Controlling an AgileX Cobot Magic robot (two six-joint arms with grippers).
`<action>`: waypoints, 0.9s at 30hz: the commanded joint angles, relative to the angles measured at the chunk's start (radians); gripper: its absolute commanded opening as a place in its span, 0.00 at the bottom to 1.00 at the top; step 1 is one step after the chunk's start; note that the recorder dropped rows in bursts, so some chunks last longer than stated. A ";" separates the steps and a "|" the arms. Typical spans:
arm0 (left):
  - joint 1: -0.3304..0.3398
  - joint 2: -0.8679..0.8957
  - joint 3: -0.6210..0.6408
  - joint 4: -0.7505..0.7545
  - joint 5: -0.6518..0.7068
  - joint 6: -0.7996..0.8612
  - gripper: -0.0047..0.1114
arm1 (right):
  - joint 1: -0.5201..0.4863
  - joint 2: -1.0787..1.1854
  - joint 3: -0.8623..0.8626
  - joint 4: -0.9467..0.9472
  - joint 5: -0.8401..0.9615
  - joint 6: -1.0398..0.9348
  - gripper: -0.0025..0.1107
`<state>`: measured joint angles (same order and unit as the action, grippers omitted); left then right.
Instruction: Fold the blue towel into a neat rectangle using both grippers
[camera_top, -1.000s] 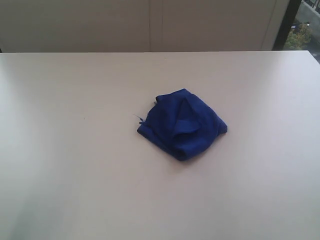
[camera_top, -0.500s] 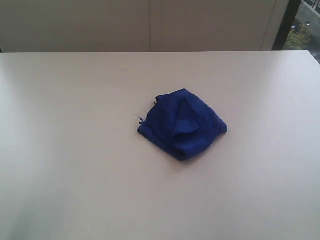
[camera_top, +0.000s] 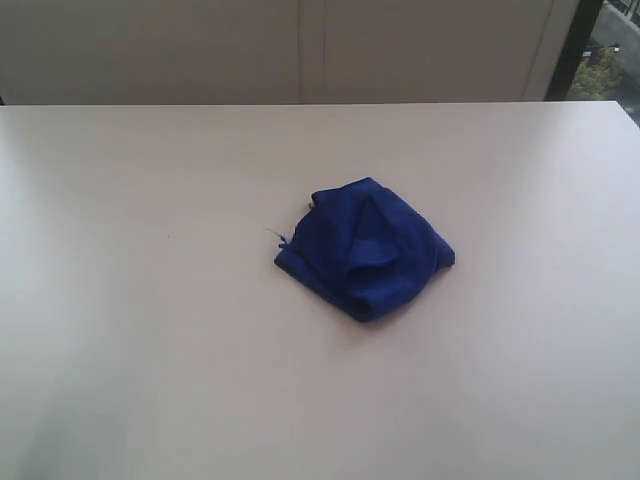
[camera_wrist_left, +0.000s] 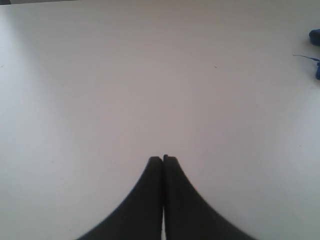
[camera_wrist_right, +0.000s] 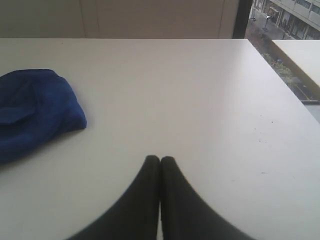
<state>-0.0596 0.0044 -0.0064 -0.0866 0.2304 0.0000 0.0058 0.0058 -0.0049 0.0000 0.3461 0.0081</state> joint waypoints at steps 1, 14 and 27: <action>0.000 -0.004 0.006 -0.004 0.002 0.000 0.04 | -0.007 -0.006 0.005 0.000 -0.004 -0.008 0.02; 0.000 -0.004 0.006 -0.004 0.002 0.000 0.04 | -0.006 -0.006 0.005 0.000 -0.302 -0.008 0.02; 0.000 -0.004 0.006 -0.004 0.002 0.000 0.04 | -0.006 -0.006 0.005 0.000 -0.532 -0.008 0.02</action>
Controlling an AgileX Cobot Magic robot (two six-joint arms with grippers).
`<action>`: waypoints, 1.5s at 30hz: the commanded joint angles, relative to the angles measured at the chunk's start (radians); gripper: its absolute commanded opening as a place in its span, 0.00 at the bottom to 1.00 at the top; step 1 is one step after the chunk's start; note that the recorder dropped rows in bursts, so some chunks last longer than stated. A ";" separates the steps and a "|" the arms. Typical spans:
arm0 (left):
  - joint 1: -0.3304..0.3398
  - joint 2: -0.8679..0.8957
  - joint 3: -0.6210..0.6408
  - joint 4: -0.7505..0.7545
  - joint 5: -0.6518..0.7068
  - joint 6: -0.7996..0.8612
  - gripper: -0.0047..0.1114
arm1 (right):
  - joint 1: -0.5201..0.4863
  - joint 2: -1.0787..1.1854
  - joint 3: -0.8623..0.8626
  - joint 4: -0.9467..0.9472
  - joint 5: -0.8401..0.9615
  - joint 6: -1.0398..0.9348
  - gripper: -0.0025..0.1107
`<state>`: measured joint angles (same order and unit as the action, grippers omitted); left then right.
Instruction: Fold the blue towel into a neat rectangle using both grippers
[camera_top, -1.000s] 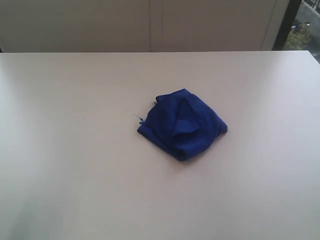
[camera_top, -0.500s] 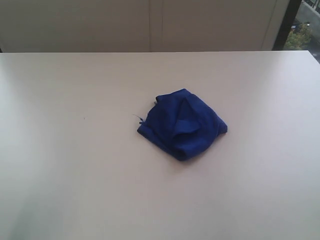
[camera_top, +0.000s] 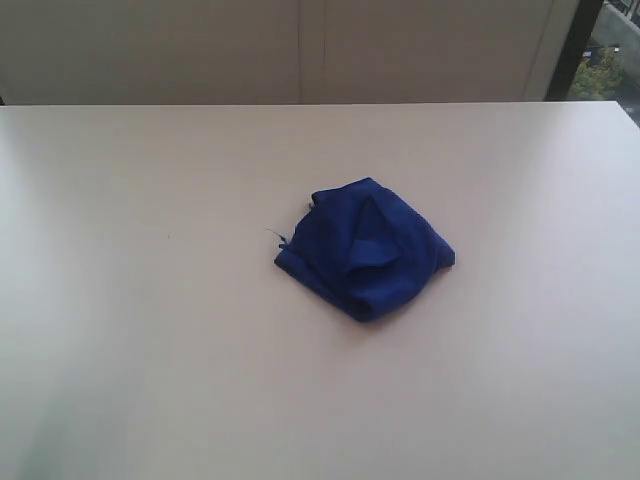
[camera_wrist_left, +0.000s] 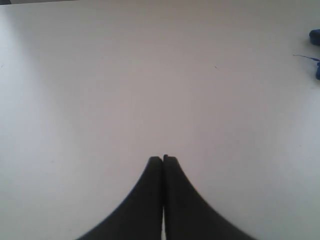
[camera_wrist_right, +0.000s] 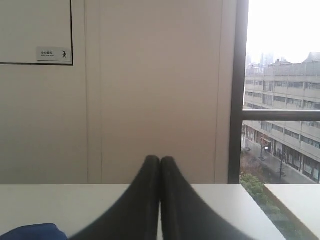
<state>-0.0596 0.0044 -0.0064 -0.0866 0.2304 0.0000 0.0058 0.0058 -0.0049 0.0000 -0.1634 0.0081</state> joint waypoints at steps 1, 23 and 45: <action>0.000 -0.004 0.006 -0.004 0.002 0.000 0.04 | -0.006 -0.006 0.005 0.000 -0.023 -0.008 0.02; 0.000 -0.004 0.006 -0.004 0.002 0.000 0.04 | -0.006 0.620 -0.681 0.111 0.660 -0.008 0.02; 0.000 -0.004 0.006 -0.004 0.002 0.000 0.04 | 0.143 1.486 -0.896 0.526 0.798 -0.239 0.02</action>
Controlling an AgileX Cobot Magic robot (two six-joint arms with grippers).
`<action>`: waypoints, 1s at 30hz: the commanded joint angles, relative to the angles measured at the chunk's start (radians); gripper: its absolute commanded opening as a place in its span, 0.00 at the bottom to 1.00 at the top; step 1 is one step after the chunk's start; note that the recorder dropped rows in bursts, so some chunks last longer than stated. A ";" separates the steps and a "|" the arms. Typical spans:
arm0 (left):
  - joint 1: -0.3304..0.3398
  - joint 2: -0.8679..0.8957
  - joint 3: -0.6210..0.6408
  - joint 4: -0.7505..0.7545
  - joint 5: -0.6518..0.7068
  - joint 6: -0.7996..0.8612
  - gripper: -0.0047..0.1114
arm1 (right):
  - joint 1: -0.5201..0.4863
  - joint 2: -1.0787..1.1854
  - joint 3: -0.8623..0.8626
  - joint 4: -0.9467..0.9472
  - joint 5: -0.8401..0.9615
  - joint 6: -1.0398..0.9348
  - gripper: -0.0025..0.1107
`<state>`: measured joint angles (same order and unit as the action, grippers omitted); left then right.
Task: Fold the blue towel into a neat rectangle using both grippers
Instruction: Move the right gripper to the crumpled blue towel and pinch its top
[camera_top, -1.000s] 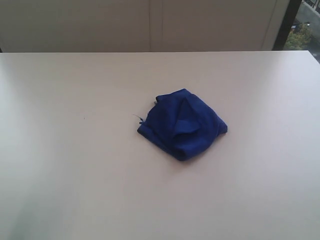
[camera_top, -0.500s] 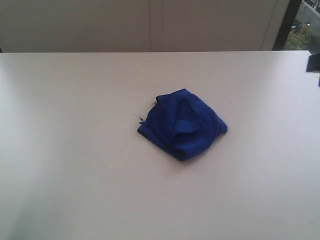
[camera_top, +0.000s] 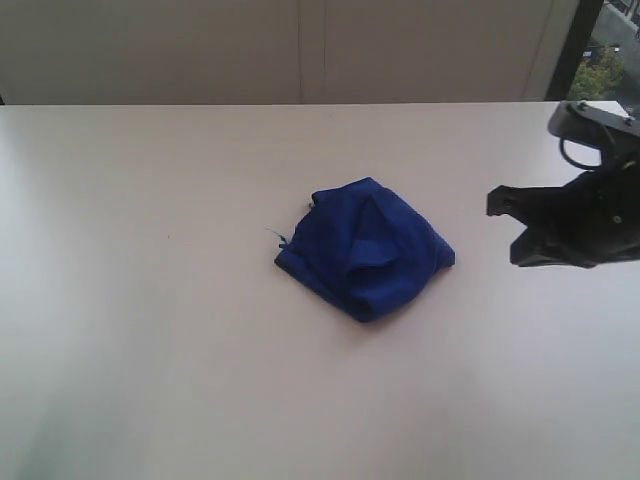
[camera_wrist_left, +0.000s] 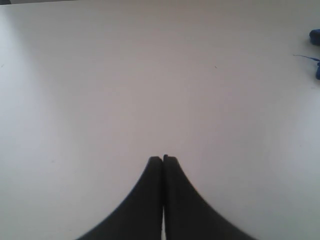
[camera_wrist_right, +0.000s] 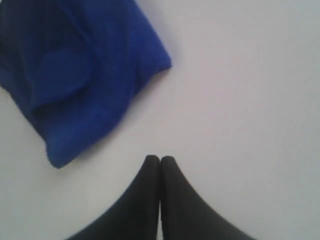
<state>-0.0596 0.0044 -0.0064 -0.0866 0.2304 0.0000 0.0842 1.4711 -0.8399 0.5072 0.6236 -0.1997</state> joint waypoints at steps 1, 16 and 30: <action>0.000 -0.004 0.006 -0.004 0.002 0.000 0.04 | 0.085 0.028 -0.080 0.019 0.011 -0.031 0.02; 0.000 -0.004 0.006 -0.004 0.002 0.000 0.04 | 0.246 0.311 -0.199 0.103 -0.186 -0.031 0.14; 0.000 -0.004 0.006 -0.004 0.002 0.000 0.04 | 0.246 0.406 -0.212 0.179 -0.270 -0.003 0.34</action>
<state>-0.0596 0.0044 -0.0064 -0.0866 0.2304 0.0000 0.3290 1.8646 -1.0468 0.6376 0.3690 -0.2031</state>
